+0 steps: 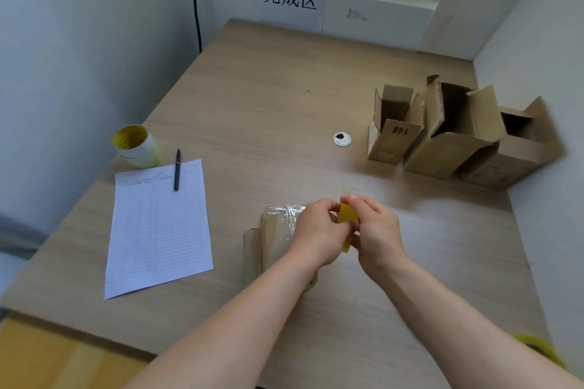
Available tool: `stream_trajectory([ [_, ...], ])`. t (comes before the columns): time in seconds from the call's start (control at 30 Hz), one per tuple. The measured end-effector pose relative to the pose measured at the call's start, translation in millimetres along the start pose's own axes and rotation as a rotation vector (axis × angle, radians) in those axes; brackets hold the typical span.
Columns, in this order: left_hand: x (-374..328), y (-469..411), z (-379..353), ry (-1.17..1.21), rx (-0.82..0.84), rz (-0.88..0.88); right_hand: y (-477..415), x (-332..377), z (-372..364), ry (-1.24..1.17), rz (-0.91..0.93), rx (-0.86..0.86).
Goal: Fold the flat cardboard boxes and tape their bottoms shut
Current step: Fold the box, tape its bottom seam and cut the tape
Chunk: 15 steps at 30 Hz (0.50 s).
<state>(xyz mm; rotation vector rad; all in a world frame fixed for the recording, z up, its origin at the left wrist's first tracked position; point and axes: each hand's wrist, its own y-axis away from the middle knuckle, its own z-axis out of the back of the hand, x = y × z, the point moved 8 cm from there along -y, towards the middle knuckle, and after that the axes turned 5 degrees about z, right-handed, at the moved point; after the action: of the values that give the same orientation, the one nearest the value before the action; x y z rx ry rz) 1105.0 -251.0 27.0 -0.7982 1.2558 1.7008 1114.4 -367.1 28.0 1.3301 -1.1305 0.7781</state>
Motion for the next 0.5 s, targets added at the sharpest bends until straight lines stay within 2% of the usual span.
stream_trajectory([
  [0.1, 3, -2, -5, 0.065, 0.022, 0.018, -3, 9, 10, 0.166, 0.096, -0.015],
  [0.2, -5, 5, -4, 0.02, 0.012, -0.061, 2, 23, 18, 0.459, 0.304, 0.0],
  [0.3, -8, 8, -5, 0.062, 0.031, -0.067, 13, 32, 15, 0.662, 0.488, 0.051],
  [0.4, -6, 9, -8, 0.155, 0.082, -0.039, 20, 46, 13, 0.997, 0.795, 0.039],
  [0.5, -4, 12, -7, 0.238, 0.109, -0.028, 31, 57, 11, 1.083, 1.014, 0.023],
])
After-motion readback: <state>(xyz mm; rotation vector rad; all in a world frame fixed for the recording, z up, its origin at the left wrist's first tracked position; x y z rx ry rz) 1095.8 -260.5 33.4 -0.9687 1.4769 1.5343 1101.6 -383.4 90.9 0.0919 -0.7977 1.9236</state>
